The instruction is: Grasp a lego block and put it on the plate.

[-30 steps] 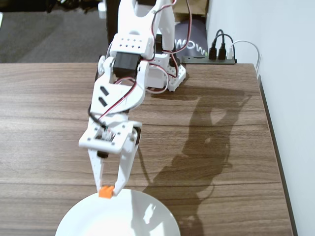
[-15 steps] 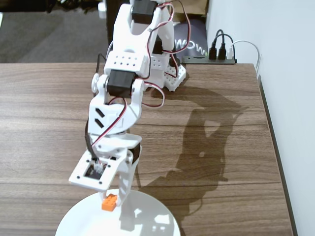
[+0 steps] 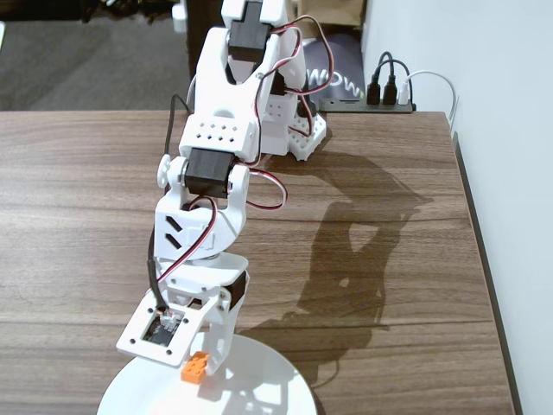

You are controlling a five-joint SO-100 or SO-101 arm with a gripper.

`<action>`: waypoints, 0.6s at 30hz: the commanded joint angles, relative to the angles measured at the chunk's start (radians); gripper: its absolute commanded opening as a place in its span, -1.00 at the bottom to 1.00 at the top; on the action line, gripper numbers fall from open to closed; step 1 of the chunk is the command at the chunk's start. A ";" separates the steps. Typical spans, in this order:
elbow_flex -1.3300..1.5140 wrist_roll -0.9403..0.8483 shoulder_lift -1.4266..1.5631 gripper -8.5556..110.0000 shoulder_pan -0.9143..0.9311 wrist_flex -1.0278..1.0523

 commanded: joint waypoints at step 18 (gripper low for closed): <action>-0.071 0.028 0.005 -0.45 -0.002 0.020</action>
